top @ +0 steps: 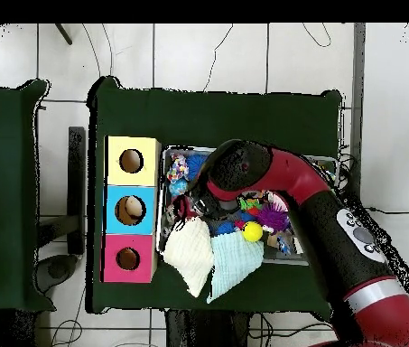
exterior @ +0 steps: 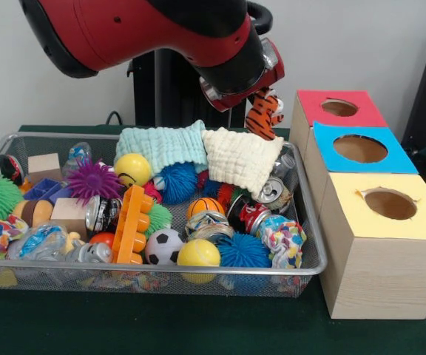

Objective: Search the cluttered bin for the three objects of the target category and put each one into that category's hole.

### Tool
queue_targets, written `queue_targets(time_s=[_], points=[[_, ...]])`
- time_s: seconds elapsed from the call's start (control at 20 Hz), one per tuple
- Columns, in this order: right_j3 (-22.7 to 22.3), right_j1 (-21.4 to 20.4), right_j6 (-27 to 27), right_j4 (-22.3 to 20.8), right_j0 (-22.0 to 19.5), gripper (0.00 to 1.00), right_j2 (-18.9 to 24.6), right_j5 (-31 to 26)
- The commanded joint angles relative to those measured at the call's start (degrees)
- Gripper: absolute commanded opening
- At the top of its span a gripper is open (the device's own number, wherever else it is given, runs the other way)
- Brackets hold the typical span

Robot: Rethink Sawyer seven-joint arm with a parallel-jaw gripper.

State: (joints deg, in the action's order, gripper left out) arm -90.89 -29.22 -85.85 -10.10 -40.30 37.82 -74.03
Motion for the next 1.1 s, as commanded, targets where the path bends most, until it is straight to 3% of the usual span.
queue_targets(time_s=[0.05, 0.4, 0.75, 1.1], points=[[-3.76, 1.52, 5.53, 2.76, -0.75, 0.0, 4.93, 1.77], [-5.6, 1.96, 5.64, 5.17, -2.18, 0.0, 8.28, 3.6], [-9.65, 5.73, 7.16, 7.07, -4.68, 0.0, 13.48, 11.73], [-8.72, 5.95, 5.27, 5.86, -4.63, 0.0, 13.47, 8.98]])
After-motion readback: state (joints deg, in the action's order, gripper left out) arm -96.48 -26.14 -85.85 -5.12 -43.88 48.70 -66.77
